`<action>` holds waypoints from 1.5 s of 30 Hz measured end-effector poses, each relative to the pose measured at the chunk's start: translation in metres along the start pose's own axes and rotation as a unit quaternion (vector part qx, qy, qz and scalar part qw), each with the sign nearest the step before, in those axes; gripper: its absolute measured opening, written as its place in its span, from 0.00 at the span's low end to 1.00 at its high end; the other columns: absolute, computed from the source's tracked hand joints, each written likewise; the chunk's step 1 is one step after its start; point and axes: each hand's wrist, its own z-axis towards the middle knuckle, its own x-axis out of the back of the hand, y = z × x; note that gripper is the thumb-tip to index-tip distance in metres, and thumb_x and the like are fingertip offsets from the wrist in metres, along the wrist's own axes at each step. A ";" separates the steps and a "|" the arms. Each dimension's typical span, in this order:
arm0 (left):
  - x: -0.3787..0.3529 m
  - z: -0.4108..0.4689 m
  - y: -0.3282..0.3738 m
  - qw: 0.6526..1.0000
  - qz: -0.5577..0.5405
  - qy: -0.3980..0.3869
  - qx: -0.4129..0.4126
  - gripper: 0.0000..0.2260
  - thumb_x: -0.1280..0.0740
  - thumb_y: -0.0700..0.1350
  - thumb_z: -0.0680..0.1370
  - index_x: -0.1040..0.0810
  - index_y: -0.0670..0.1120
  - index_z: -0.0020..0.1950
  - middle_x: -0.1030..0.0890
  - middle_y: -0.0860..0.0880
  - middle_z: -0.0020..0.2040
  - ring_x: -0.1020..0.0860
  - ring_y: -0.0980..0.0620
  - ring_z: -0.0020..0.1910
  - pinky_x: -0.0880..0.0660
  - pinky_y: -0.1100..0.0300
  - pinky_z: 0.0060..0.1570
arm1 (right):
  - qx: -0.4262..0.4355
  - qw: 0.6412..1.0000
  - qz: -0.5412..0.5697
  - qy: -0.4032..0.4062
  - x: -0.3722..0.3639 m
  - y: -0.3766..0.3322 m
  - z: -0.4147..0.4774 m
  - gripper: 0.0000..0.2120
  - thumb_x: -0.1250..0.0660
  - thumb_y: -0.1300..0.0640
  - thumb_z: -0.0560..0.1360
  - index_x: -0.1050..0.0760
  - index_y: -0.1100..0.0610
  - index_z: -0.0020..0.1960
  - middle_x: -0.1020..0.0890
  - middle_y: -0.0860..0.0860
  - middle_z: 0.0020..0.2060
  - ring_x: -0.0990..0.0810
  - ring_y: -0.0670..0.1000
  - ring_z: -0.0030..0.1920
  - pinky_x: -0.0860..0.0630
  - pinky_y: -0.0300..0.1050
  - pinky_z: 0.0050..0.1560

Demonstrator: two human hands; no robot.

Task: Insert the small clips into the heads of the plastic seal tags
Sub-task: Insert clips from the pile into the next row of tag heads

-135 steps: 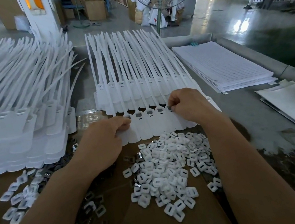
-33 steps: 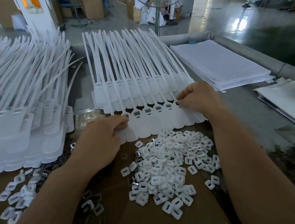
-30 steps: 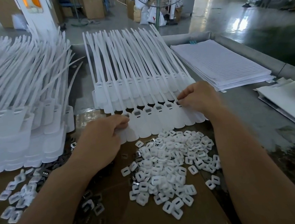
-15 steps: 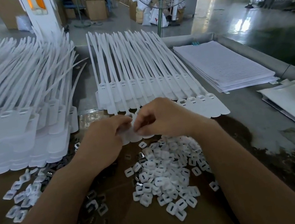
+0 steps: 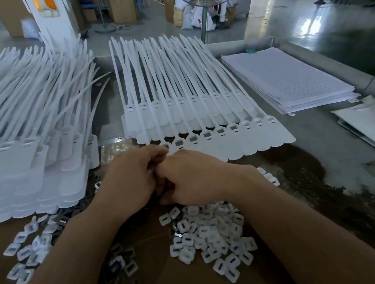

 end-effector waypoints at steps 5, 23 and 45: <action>-0.001 -0.001 0.000 1.000 0.005 0.006 0.007 0.19 0.39 0.33 0.74 0.24 0.49 0.60 0.20 0.50 0.54 0.25 0.56 0.52 0.35 0.80 0.42 | 0.022 0.999 0.029 -0.010 0.005 0.007 -0.003 0.07 0.35 0.58 0.75 0.26 0.59 0.51 0.23 0.52 0.49 0.28 0.47 0.46 0.31 0.40 0.47; -0.011 0.001 -0.008 0.998 -0.035 0.027 0.054 0.28 0.43 0.29 0.73 0.33 0.51 0.69 0.20 0.51 0.57 0.30 0.60 0.51 0.36 0.84 0.39 | -0.062 0.977 0.155 0.132 0.008 0.033 -0.009 0.05 0.30 0.58 0.71 0.18 0.54 0.47 0.23 0.41 0.36 0.25 0.39 0.38 0.28 0.30 0.41; -0.008 -0.001 0.000 0.997 -0.039 0.010 0.063 0.27 0.45 0.27 0.72 0.28 0.51 0.65 0.21 0.53 0.57 0.32 0.61 0.58 0.46 0.87 0.44 | -0.185 0.904 0.193 0.334 0.026 0.087 -0.023 0.06 0.38 0.64 0.76 0.24 0.55 0.46 0.23 0.43 0.38 0.24 0.43 0.40 0.29 0.33 0.46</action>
